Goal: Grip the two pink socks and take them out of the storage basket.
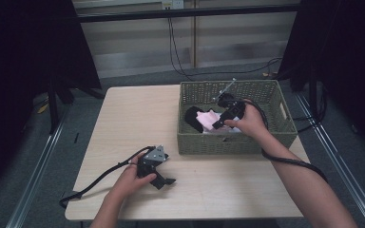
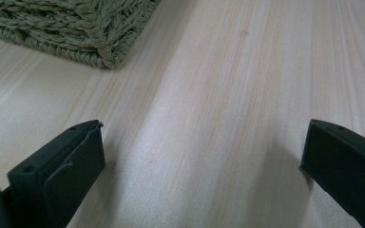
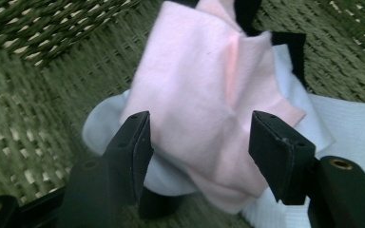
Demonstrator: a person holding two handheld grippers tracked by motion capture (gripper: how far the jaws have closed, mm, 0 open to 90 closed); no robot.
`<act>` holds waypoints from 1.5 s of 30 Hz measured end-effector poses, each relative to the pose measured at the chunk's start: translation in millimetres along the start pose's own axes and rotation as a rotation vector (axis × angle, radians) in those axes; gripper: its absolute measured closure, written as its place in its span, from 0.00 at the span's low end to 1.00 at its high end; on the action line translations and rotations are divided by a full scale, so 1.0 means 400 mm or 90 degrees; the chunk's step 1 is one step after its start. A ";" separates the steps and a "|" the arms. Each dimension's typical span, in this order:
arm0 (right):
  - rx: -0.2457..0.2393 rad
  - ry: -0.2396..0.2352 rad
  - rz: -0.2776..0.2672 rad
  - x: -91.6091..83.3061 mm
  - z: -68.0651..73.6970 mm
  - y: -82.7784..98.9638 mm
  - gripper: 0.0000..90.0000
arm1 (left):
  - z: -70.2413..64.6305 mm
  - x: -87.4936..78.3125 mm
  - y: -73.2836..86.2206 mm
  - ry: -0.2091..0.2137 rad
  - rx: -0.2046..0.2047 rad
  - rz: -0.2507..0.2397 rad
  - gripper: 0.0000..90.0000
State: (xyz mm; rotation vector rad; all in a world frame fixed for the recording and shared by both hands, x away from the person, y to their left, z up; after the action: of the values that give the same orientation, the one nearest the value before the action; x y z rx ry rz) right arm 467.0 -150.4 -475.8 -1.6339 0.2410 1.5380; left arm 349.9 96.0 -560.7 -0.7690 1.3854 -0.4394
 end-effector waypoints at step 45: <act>0.071 -0.066 -0.026 -0.197 -0.069 0.018 0.97 | 0.001 -0.001 0.000 0.001 0.003 0.005 0.00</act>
State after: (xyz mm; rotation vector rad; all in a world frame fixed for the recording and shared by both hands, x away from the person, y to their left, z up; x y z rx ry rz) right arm 464.8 -205.3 -412.3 -1.4601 0.2308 1.5454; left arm 350.1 96.6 -560.4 -0.7597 1.3884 -0.4378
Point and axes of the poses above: each handheld gripper's, and its own axes: x roughly forward along the jaws, y roughly out of its underside, z roughly to its left, the point moved 7 cm from there along x, roughly forward along the jaws, and after that the axes turned 3 degrees about -y, right-handed, at the moved point
